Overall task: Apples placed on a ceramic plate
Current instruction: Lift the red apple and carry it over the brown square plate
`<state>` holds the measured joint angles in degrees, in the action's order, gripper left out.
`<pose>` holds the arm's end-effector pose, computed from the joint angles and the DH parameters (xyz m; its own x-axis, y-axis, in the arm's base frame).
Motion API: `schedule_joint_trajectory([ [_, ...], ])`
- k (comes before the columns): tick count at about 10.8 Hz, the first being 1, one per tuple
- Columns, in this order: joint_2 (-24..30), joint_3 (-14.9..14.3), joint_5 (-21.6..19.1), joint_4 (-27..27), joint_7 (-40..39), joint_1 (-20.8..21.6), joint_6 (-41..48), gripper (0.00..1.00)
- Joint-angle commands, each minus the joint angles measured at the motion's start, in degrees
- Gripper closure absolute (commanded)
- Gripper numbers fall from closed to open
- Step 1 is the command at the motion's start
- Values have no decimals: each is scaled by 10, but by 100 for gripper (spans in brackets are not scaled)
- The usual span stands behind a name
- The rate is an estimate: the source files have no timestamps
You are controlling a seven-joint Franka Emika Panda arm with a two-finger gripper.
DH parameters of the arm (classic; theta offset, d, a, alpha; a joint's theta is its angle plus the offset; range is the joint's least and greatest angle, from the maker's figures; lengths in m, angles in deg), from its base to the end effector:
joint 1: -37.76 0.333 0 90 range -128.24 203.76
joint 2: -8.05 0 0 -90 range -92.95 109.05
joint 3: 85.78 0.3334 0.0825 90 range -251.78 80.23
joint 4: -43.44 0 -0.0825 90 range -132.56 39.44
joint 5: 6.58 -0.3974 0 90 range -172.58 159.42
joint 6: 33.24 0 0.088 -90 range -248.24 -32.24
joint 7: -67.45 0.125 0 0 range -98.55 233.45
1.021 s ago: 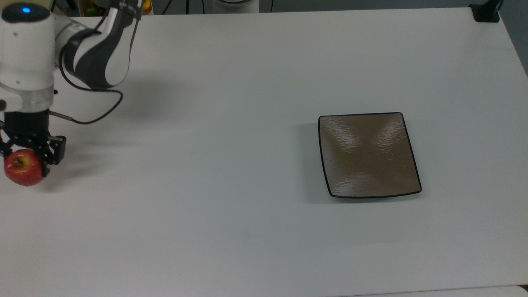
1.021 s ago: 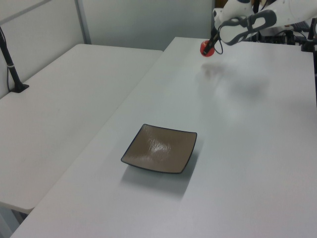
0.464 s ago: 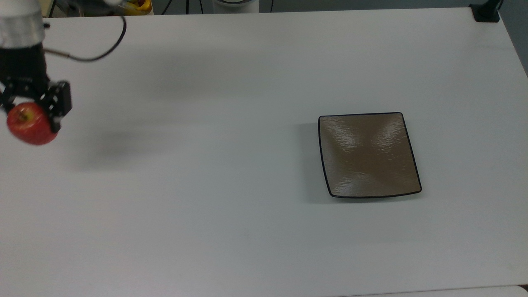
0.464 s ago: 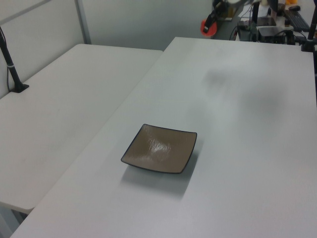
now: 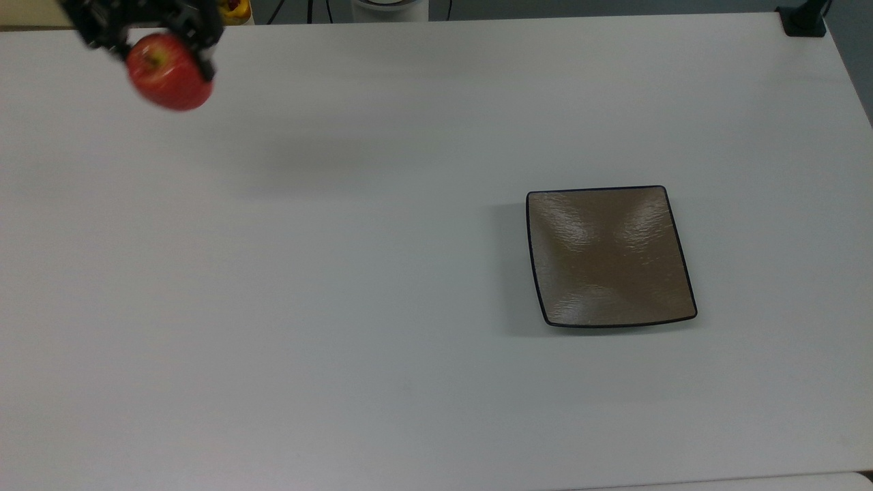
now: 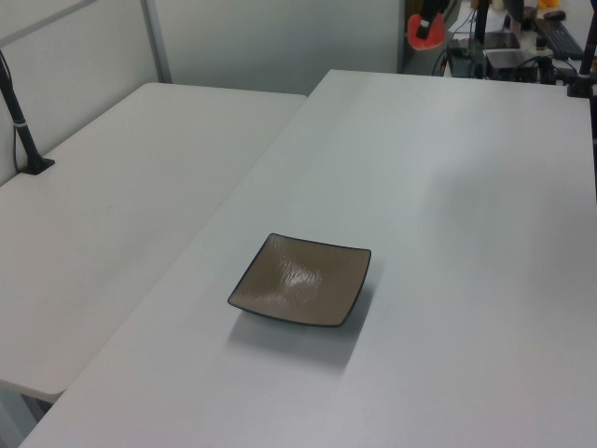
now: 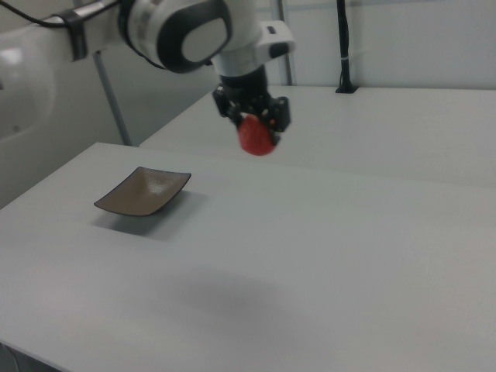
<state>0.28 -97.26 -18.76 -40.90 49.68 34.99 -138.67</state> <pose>0.6282 -0.1292 0.6219 0.9616 0.0178 0.2738 0.0486 -0.9932 -0.1060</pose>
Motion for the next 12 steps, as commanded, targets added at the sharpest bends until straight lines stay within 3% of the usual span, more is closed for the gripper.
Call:
schedule_joint_trajectory([
  [1,74,22,-10,-78,41,43,26,100],
  [4,74,68,-9,-92,91,86,11,100],
  [8,36,166,1,-87,168,96,-66,100],
  [10,2,195,49,-86,233,124,-130,98],
  [12,-35,199,114,-86,314,164,-188,98],
])
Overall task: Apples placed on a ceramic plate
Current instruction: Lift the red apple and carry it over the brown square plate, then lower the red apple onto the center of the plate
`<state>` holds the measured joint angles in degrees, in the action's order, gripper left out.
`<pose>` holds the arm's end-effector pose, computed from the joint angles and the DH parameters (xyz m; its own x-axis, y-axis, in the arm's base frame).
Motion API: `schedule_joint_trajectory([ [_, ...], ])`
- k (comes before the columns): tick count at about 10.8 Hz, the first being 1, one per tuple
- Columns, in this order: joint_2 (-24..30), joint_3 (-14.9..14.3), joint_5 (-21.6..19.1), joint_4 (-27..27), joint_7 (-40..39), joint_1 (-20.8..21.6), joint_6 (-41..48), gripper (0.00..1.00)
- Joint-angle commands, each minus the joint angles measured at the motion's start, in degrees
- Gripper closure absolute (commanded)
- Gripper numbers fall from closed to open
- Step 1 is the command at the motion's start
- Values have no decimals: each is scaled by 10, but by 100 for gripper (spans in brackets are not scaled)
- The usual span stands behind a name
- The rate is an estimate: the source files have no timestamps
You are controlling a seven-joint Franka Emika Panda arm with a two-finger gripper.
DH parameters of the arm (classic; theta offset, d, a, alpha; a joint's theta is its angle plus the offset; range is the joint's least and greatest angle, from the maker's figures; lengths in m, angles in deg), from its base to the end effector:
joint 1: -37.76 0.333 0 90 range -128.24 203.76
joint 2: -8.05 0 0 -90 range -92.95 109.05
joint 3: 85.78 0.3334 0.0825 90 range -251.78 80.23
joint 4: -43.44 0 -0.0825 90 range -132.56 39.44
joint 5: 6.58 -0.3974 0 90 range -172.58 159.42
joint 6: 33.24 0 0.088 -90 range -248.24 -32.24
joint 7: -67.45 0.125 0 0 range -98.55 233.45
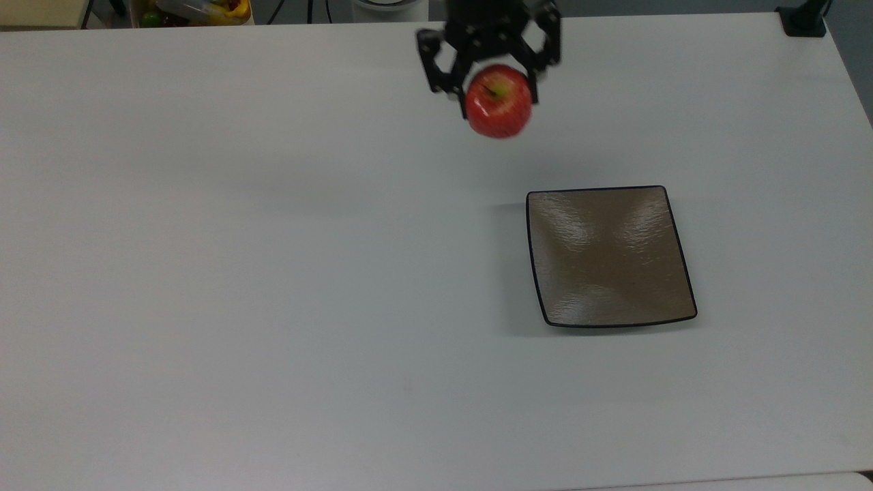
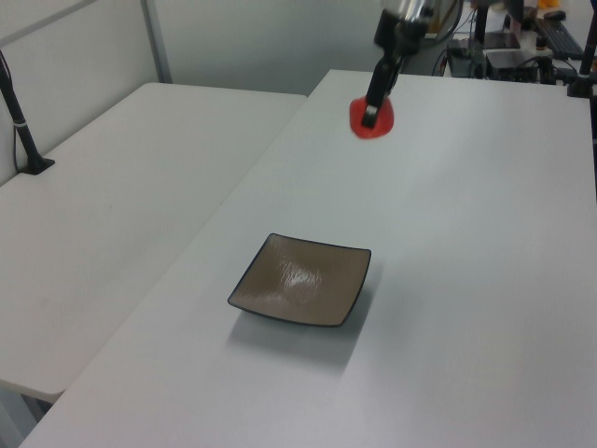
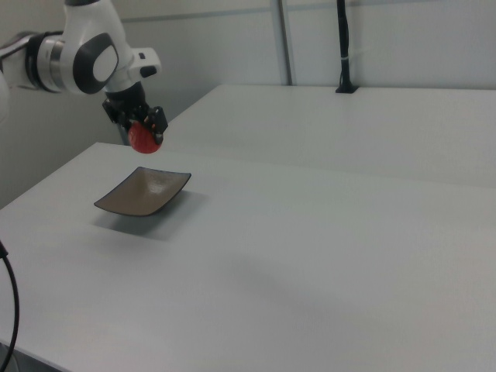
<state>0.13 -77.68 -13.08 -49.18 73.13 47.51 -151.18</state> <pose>0.6223 0.2029 0.5687 0.9492 0.1398 0.2819 0.1900 -0.9688 -0.1593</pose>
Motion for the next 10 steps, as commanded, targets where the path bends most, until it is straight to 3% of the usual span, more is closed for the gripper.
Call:
schedule_joint_trajectory([
  [1,-54,3,84,-4,104,57,-103,98],
  [7,-195,3,320,23,311,131,-245,98],
  [10,-229,3,359,24,341,139,-274,97],
])
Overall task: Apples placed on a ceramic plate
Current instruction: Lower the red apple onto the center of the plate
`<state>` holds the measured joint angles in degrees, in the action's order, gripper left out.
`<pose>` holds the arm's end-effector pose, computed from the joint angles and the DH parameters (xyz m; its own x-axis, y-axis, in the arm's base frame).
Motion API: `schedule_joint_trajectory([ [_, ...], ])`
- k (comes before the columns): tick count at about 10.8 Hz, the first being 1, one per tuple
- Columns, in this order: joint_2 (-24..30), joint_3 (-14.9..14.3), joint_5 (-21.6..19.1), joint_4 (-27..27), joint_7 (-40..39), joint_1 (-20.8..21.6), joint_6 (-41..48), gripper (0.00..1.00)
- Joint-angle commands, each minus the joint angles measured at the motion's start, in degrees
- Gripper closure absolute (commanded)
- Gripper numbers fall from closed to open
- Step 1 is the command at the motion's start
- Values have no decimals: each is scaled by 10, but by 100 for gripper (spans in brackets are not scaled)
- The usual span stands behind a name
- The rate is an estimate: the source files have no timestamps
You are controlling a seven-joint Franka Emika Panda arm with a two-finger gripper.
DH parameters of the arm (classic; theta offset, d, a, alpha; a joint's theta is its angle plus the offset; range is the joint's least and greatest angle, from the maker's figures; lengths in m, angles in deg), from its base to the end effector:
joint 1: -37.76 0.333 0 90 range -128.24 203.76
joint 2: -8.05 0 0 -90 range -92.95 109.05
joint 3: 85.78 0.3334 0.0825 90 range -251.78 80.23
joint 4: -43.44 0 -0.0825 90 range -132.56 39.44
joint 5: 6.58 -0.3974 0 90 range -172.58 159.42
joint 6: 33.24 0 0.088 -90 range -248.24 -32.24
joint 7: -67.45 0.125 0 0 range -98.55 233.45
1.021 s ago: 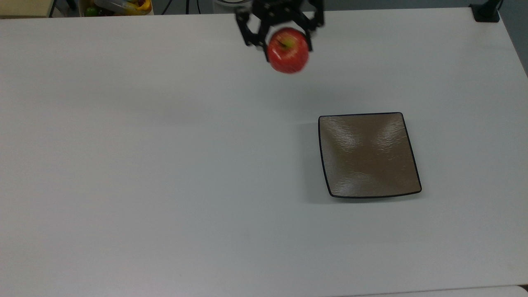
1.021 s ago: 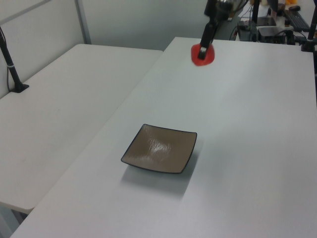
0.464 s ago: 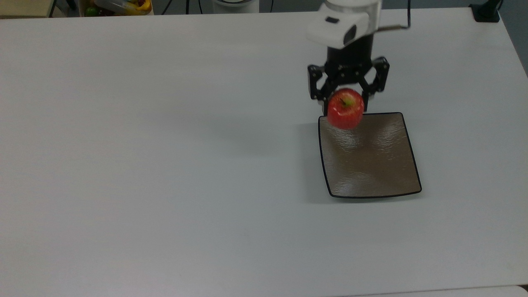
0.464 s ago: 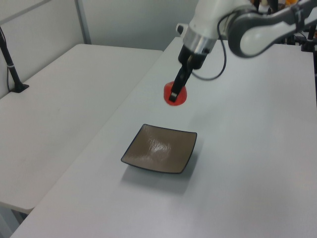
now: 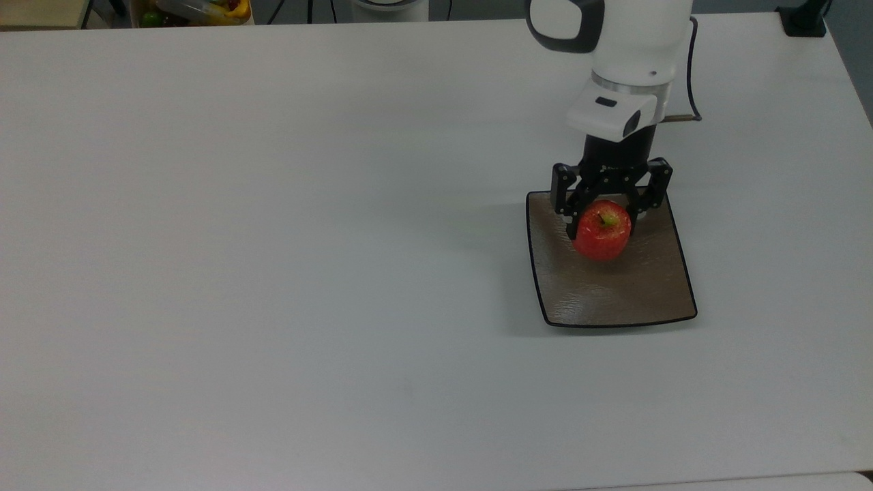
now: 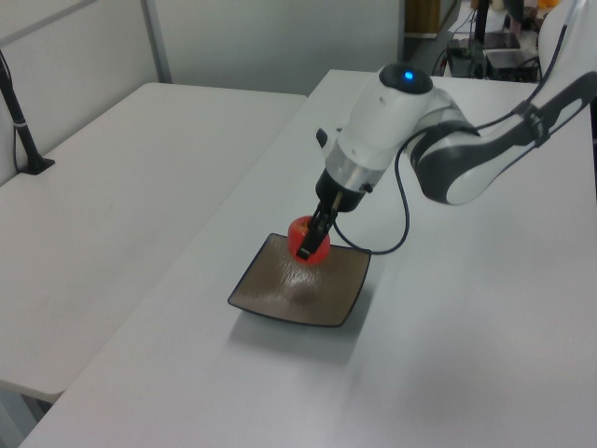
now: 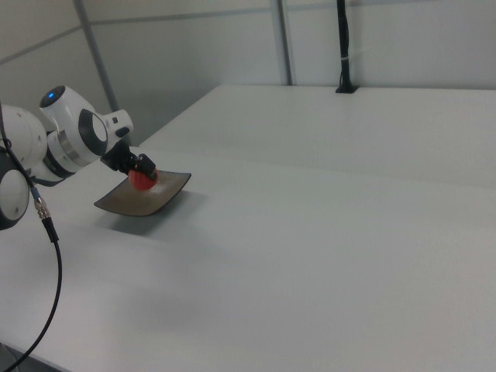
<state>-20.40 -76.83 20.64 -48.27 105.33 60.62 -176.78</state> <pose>0.6445 0.3772 0.3826 0.8607 0.1722 0.4792 0.1719 -0.9841 0.0449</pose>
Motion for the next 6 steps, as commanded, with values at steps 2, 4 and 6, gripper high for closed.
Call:
schedule_joint_trajectory([
  [2,-42,-5,32,14,20,13,-41,94],
  [4,-56,-6,39,17,21,14,-58,94],
  [6,-72,-6,50,28,21,18,-60,93],
])
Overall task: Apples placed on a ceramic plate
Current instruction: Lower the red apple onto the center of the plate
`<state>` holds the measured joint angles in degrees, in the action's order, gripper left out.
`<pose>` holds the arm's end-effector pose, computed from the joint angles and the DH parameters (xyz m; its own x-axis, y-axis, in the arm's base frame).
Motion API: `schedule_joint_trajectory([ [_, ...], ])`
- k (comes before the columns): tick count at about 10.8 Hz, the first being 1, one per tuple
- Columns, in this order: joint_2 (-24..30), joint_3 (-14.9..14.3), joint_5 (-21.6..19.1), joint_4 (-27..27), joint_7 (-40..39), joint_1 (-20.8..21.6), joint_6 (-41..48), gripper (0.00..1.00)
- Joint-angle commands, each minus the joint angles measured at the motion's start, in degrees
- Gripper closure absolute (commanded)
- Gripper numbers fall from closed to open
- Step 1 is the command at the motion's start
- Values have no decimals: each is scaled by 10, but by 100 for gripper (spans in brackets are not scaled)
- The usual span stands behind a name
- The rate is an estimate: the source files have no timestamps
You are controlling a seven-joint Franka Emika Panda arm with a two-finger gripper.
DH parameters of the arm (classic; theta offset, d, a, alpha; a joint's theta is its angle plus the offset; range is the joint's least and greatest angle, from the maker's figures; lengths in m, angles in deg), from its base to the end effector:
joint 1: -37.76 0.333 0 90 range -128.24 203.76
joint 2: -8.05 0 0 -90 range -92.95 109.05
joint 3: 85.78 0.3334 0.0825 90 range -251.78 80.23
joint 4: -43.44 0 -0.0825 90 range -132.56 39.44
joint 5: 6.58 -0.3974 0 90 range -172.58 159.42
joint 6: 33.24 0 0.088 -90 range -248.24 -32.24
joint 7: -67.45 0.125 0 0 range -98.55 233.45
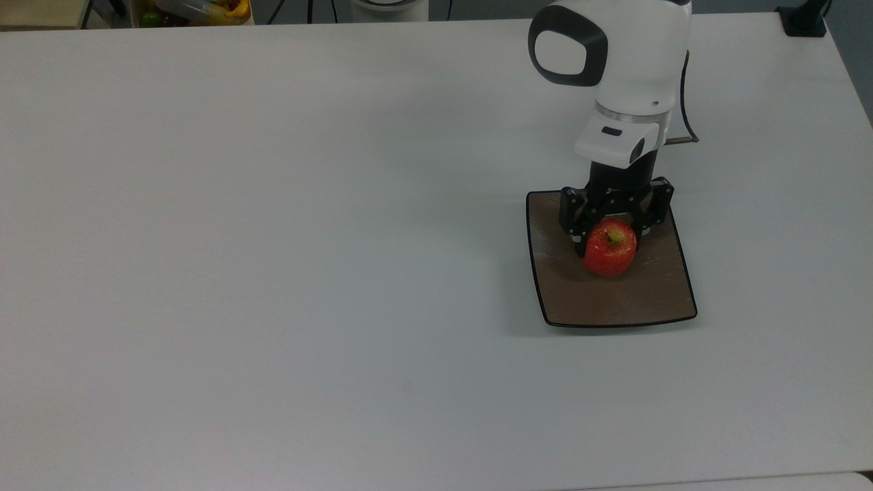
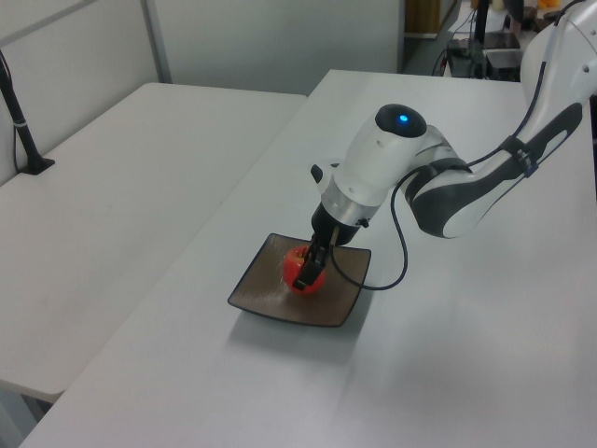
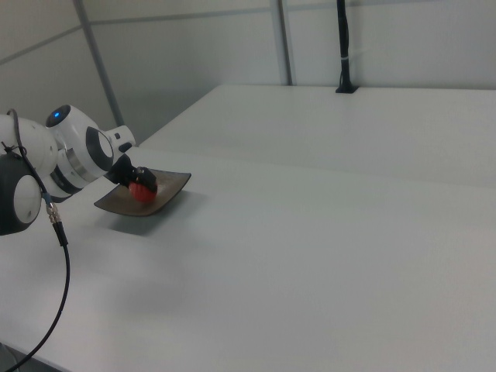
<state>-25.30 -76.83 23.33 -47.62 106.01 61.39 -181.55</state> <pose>0.6458 0.3952 0.3346 0.8468 0.2182 0.4851 0.2252 -0.9733 0.0446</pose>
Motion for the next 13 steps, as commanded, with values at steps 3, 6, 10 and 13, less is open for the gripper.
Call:
schedule_joint_trajectory([
  [3,-39,-6,61,38,49,10,-13,90],
  [6,-38,-6,68,35,60,10,-13,43],
  [10,-37,-5,75,33,57,8,-12,0],
  [13,-30,-5,76,34,57,5,-9,0],
])
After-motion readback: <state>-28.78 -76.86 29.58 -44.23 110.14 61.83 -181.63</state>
